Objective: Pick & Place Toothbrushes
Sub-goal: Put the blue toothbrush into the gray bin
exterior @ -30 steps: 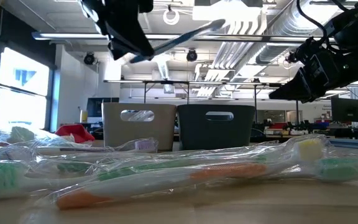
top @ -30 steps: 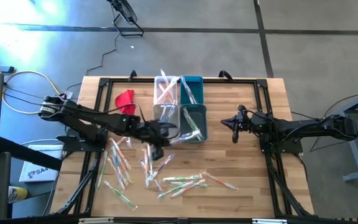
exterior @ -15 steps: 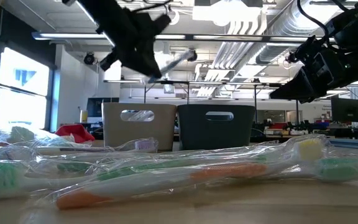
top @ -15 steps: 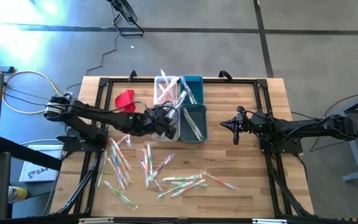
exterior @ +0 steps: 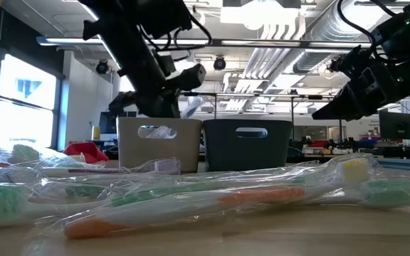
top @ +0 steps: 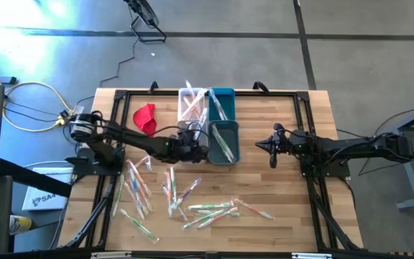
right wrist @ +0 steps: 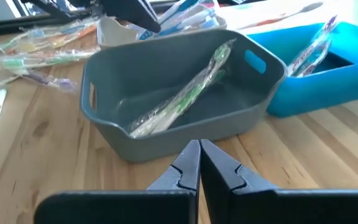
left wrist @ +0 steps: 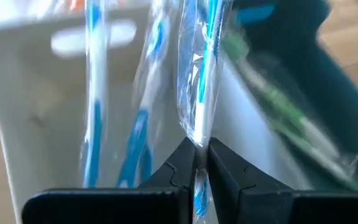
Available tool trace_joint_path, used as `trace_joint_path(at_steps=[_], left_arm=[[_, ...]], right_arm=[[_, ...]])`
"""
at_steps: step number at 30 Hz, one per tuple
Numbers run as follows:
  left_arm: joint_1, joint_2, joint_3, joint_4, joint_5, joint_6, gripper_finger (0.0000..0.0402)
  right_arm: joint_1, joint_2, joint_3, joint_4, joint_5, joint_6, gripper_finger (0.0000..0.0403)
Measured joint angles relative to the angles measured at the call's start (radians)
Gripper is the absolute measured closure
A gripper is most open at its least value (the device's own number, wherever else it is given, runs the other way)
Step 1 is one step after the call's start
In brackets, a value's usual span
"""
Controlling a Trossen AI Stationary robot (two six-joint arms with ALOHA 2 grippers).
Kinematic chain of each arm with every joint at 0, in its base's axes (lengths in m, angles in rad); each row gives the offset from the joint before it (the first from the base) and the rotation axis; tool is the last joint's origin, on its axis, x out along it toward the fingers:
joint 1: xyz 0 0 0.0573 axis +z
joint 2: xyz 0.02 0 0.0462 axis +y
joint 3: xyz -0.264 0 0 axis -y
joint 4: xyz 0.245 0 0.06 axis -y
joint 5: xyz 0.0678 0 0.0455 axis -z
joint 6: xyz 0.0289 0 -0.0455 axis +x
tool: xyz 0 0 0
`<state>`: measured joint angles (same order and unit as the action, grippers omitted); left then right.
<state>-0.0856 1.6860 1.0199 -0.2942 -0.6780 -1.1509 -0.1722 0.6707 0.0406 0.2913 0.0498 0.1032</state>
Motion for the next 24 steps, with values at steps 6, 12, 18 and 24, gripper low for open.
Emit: trace_joint_path(at_steps=[6,12,18,24], left_arm=[[-0.002,0.014,-0.001,-0.018,0.067,-0.039,0.0377],[-0.001,0.014,-0.001,-0.022,0.119,-0.041,0.0376],[0.000,0.014,-0.001,-0.023,0.141,-0.057,0.0367],[0.001,0.014,-0.001,-0.023,0.141,-0.082,0.0329]], right_arm=[[0.000,0.000,0.000,-0.001,0.000,0.000,0.0399],[0.000,0.000,0.000,-0.001,0.000,0.000,0.0399],[0.000,0.000,0.000,-0.001,0.000,0.000,0.0399],[0.000,0.000,0.000,-0.001,0.000,0.000,0.0399]])
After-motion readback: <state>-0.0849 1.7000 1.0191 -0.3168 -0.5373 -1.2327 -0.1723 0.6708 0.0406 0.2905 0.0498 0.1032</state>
